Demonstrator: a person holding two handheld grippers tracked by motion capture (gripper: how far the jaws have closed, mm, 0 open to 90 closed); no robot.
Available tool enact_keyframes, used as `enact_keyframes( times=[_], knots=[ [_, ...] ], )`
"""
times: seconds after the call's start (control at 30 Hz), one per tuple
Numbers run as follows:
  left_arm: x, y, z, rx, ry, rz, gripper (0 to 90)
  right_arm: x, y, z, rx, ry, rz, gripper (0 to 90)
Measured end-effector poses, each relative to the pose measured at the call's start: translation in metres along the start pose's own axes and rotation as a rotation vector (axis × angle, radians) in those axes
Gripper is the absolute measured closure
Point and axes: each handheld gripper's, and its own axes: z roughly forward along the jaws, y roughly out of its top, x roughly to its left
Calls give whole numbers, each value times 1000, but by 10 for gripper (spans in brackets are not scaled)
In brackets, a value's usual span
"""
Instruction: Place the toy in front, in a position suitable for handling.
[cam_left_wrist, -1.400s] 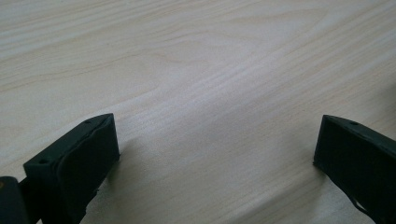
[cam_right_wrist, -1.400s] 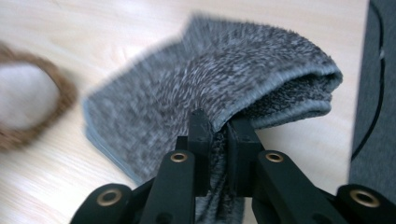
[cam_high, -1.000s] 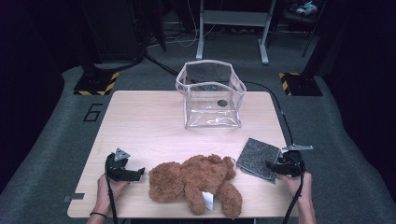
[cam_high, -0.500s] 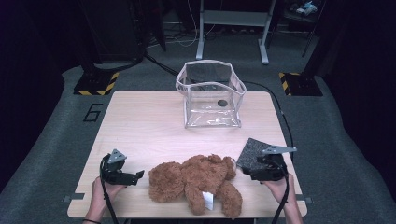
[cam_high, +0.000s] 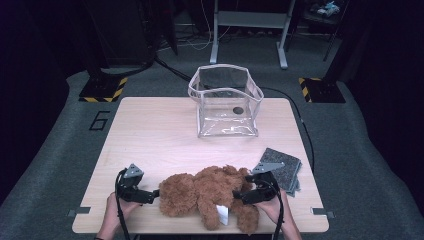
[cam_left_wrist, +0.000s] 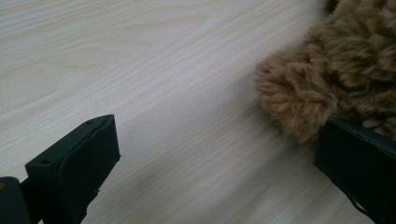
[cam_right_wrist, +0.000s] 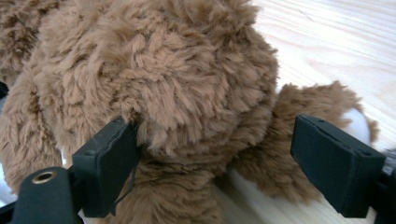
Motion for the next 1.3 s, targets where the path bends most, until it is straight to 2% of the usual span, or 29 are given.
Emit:
enact_keyframes(
  times=[0.03, 0.07, 0.1, 0.13, 0.3, 0.33, 0.4, 0.43, 0.53, 0.57, 0.6, 0.67, 0.73, 0.87, 0.9, 0.97, 1.07, 1.17, 1.27, 1.3],
  knots=[
    [-1, 0, 2, -13, 8, -5, 0, -1, -1, 2, -11, 2, 0, 157],
    [0, 2, 3, -4, -1, -3, 0, -1, -1, 3, -12, 0, 2, 171],
    [0, 3, 5, -12, 2, -3, 0, 0, -1, 3, -19, 6, 19, 211],
    [0, 4, 5, -9, -2, -4, 0, -1, -2, 4, -30, 19, 8, 220],
    [2, 10, 10, -33, -1, -32, 0, 2, -1, 8, -50, 11, 16, 259],
    [4, 11, 10, -26, -4, -23, 0, 2, -1, 8, -56, 9, 17, 265],
    [6, 12, 12, -28, -2, -29, 0, 3, 0, 10, -61, 7, 12, 288],
    [6, 13, 13, -38, -5, -50, 0, 4, 0, 11, -58, 5, 17, 300],
    [7, 16, 13, -36, 1, -48, 0, 5, 2, 14, -58, 12, 23, 326],
    [8, 18, 13, -32, 1, -45, 0, 5, 3, 15, -61, 13, 9, 335],
    [9, 19, 14, -44, 10, -50, 0, 6, 4, 17, -61, 13, 10, 337],
    [12, 21, 15, -36, 9, -66, 0, 8, 6, 20, -61, 10, 13, 349],
    [18, 23, 17, -31, 8, -70, 0, 8, 9, 23, -67, -3, 4, 355],
    [29, 26, 21, -34, -7, -101, 0, 9, 14, 28, -73, -13, -8, 360],
    [31, 27, 22, -37, -6, -120, 1, 8, 16, 29, -69, -14, -9, 360],
    [36, 28, 24, -44, -5, -125, 4, 8, 20, 33, -76, -31, -14, 366],
    [40, 30, 26, -50, -2, -147, 9, 7, 26, 38, -80, -47, -31, 369],
    [43, 33, 29, -56, 11, -143, 12, 3, 32, 42, -75, -60, -33, 374],
    [43, 36, 33, -60, 14, -174, 12, 0, 38, 44, -76, -79, -41, 378],
    [44, 37, 33, -59, 17, -164, 12, -1, 40, 45, -80, -86, -44, 380]
  ],
)
